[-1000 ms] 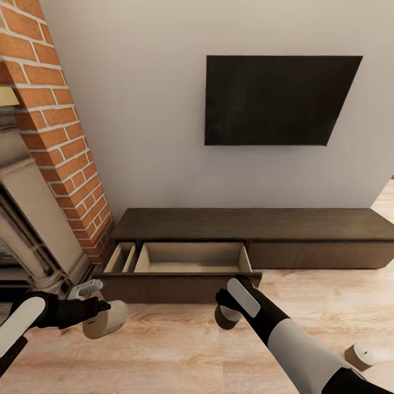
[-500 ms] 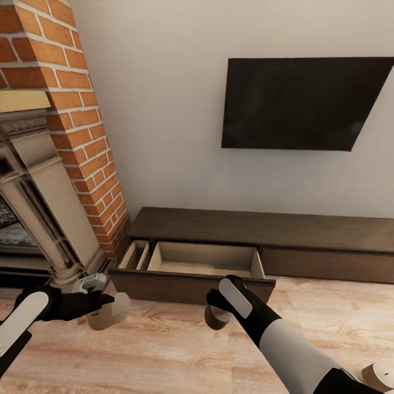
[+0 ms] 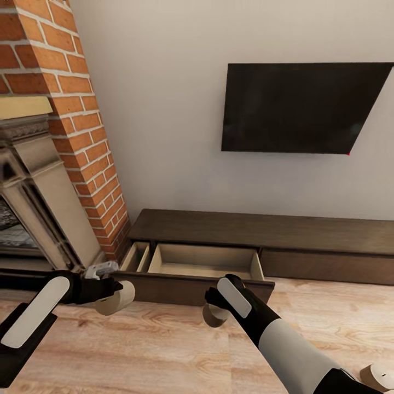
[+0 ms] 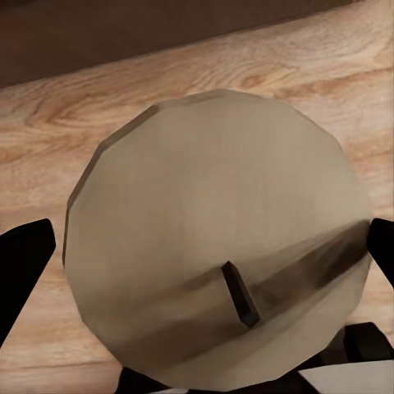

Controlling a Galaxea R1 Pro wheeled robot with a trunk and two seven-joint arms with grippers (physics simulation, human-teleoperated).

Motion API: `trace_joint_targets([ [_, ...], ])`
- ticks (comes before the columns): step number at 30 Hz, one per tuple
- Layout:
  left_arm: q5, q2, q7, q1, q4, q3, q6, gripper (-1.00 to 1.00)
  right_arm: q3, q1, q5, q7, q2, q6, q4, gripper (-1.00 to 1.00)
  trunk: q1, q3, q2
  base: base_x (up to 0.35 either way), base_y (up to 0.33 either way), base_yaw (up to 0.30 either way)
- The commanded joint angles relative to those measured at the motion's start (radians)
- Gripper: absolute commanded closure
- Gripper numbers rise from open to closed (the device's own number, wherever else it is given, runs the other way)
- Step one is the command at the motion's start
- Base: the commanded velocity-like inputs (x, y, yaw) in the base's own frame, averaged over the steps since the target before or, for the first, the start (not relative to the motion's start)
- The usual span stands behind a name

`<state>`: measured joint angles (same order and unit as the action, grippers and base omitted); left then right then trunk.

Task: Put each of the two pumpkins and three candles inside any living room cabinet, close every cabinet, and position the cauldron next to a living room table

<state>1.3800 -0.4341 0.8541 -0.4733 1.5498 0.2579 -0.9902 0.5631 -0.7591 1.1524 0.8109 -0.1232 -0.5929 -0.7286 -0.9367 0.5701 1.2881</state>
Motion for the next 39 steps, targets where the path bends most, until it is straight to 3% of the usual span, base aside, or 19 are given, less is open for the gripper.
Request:
trace_joint_targets([
  [1,0.008,0.001,0.015,-0.002,0.000,0.004,-0.001,1.00,0.003,-0.001,0.006,0.007,0.001,-0.002,-0.001,1.00,0.004,-0.002,-0.007,0.000,0.000,-0.099],
  [17,0.007,0.004,0.022,-0.001,-0.001,0.009,0.002,1.00,0.004,-0.001,0.007,-0.064,-0.004,-0.002,-0.019,1.00,0.065,-0.054,-0.119,0.000,0.000,-0.093],
  [39,0.005,0.005,0.019,-0.001,0.001,0.010,0.006,1.00,0.005,-0.001,0.007,-0.077,-0.013,-0.008,-0.020,1.00,0.146,-0.120,-0.266,0.000,0.000,0.000],
])
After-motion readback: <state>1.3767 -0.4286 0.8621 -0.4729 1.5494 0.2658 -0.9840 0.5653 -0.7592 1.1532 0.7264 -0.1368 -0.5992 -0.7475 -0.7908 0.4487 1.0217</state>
